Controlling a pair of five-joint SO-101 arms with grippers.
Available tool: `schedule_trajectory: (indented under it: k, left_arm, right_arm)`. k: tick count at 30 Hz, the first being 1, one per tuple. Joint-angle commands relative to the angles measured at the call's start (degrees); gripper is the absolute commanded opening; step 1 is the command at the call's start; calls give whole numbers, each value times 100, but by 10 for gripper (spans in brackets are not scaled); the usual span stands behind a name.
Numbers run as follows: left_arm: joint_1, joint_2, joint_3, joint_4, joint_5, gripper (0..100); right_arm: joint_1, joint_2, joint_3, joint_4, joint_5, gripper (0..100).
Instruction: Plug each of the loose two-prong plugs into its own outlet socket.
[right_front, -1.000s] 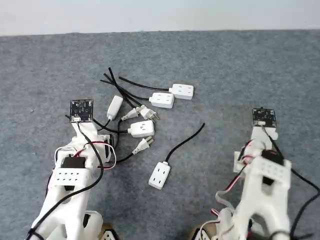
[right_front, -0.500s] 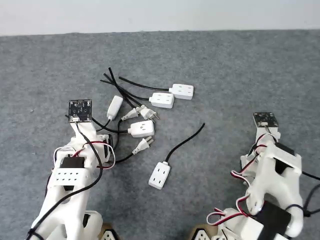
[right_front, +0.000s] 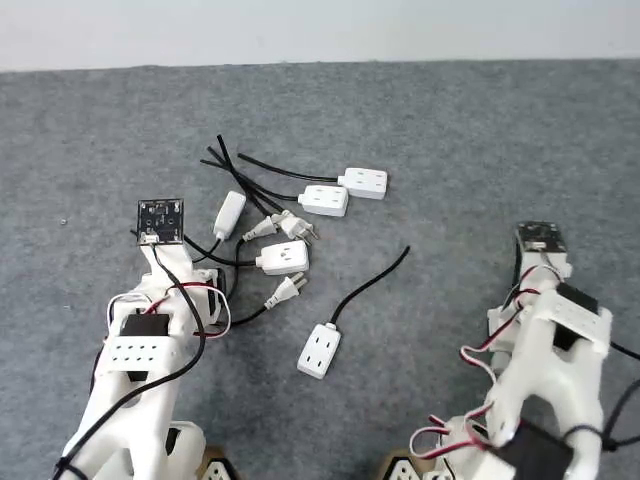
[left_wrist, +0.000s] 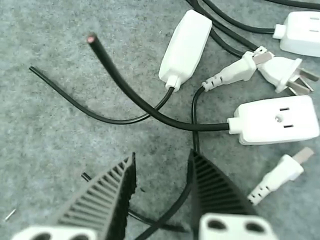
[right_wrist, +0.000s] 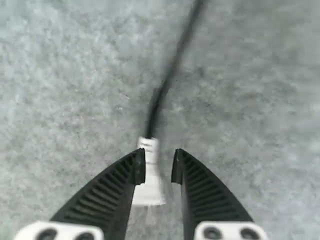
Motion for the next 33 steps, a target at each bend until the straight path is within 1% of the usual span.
schedule_trajectory:
  k: [1, 4, 7, 11, 12, 16, 18, 20, 30, 33]
  left_arm:
    - [-26, -88, -84, 9, -62, 162]
    - [-26, -88, -84, 9, -62, 162]
    - [-26, -88, -84, 9, -62, 162]
    - [-26, -88, -84, 9, -62, 162]
    - [-26, -88, -84, 9, -62, 162]
    - [-26, -88, -84, 9, -62, 162]
    - [-26, -88, -84, 9, -62, 162]
    - [-26, -88, -84, 9, -62, 162]
    - [-26, -88, -84, 9, -62, 162]
    - [-26, -88, -84, 9, -62, 162]
  right_arm:
    - [84, -567, -176, 312, -167, 111]
    - [84, -646, 105, 268, -141, 111]
    - [84, -602, 492, -189, -141, 105]
    - [57, -620, 756, -505, -176, 11]
    - [57, -637, 756, -505, -176, 6]
    - [-4, -655, 721, -558, -193, 43]
    - [-163, -620, 677, -558, -220, 45]
    - [-268, -602, 668, -558, -404, 46]
    - [-242, -593, 677, -760, -519, 47]
    - [-242, -593, 677, -760, -721, 47]
